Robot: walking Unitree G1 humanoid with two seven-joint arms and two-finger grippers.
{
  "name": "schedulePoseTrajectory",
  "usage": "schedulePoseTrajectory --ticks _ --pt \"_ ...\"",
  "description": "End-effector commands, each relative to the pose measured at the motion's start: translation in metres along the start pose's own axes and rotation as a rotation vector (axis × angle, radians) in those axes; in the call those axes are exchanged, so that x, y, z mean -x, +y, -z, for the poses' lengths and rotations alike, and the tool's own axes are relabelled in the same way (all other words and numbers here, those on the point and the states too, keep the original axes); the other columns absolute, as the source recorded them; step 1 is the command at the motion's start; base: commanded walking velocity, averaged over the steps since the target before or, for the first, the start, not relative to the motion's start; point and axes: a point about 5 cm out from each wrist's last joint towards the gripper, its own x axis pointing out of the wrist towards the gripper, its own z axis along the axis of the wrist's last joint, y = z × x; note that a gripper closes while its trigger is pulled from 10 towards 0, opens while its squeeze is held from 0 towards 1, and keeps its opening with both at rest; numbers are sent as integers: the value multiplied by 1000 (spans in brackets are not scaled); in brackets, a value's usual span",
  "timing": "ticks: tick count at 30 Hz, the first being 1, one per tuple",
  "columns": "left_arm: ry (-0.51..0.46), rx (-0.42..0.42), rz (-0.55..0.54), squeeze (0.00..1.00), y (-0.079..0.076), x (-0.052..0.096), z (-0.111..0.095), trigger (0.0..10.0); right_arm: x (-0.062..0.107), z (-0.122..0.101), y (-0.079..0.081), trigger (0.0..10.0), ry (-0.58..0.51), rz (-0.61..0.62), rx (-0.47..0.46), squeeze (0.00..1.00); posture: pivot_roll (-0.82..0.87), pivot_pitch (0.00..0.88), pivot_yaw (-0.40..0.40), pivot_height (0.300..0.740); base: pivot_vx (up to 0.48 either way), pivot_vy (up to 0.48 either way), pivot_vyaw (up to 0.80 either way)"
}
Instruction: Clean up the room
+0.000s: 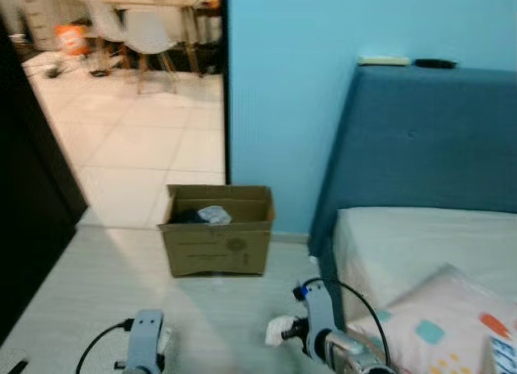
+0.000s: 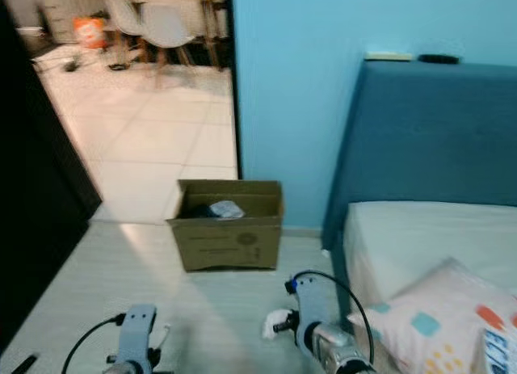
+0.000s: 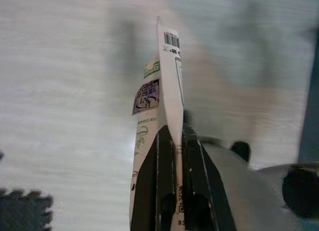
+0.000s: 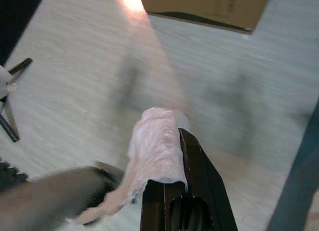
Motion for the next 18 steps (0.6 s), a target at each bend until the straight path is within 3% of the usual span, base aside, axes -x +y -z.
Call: schedulePoseTrajectory --ticks 1,7,18 --pt "-25 14 1 0 -1 -1 -6 10000 0 0 0 10000 -1 2 -11 0 110 0 -72 740 0 0 606" --pt "-53 34 4 0 -2 -2 -13 10000 0 -3 -3 10000 -19 26 9 0 113 0 -80 740 41 0 604" --pt "-59 25 16 0 -4 -3 -17 10000 0 -4 -4 10000 -20 44 13 0 109 0 -75 740 438 0 0"
